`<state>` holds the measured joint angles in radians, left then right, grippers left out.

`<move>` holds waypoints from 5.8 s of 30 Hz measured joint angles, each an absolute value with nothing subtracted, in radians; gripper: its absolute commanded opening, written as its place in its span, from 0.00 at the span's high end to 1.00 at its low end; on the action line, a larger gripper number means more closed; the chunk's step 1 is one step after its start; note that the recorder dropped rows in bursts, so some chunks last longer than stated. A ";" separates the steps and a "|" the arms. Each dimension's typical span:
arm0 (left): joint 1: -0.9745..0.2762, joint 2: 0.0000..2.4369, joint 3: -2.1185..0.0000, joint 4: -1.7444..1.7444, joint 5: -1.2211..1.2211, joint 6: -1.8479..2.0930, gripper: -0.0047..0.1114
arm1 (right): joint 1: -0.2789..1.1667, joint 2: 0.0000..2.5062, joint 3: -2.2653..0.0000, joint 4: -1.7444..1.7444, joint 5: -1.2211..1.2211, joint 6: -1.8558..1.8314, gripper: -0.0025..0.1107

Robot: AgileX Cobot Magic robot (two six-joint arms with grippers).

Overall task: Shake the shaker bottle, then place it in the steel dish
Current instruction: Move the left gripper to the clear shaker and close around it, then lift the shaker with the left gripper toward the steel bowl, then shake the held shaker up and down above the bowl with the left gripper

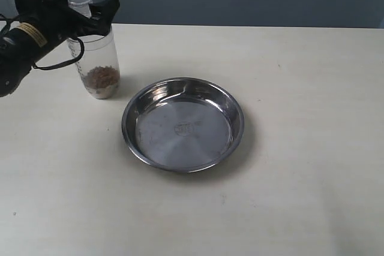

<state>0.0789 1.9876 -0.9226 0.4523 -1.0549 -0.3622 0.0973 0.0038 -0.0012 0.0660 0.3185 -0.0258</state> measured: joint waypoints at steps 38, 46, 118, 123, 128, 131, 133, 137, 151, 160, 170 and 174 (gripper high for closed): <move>0.079 2.111 -0.924 0.581 -0.979 -0.332 0.06 | 0.097 0.004 -0.001 0.066 0.318 -0.026 0.98; 0.079 2.111 -0.924 0.581 -0.953 -0.332 0.06 | 0.097 0.004 -0.001 0.066 0.318 -0.026 0.98; -0.199 1.531 -0.665 0.872 -0.987 -0.657 0.96 | 0.097 0.004 -0.001 0.066 0.318 -0.026 0.98; -0.340 1.525 -0.639 0.299 -0.778 -0.317 0.96 | 0.097 0.004 -0.001 0.066 0.318 -0.026 0.98; -0.390 1.517 -0.645 0.461 -0.680 -0.384 0.96 | 0.097 0.004 -0.001 0.066 0.318 -0.026 0.98; -0.444 1.515 -0.645 0.167 -0.601 -0.207 0.96 | 0.097 0.004 -0.001 0.066 0.318 -0.026 0.98; -0.434 1.518 -0.645 -0.142 -0.575 -0.110 0.96 | 0.097 0.004 -0.001 0.066 0.318 -0.026 0.98; -0.500 1.497 -0.643 0.067 -0.509 -0.068 0.96 | 0.097 0.004 -0.001 0.066 0.317 -0.026 0.98; -0.589 1.487 -0.641 -0.086 -0.557 0.025 0.96 | 0.097 0.004 -0.001 0.066 0.317 -0.026 0.98; -0.590 1.332 -0.672 -0.187 -0.684 0.034 0.96 | 0.097 0.004 -0.001 0.066 0.317 -0.026 0.98; -0.664 1.336 -0.671 -0.126 -0.610 0.073 0.96 | 0.097 0.004 -0.001 0.066 0.317 -0.026 0.98; -0.668 1.462 -0.651 -0.241 -0.682 0.076 0.96 | 0.097 0.004 -0.001 0.066 0.317 -0.026 0.98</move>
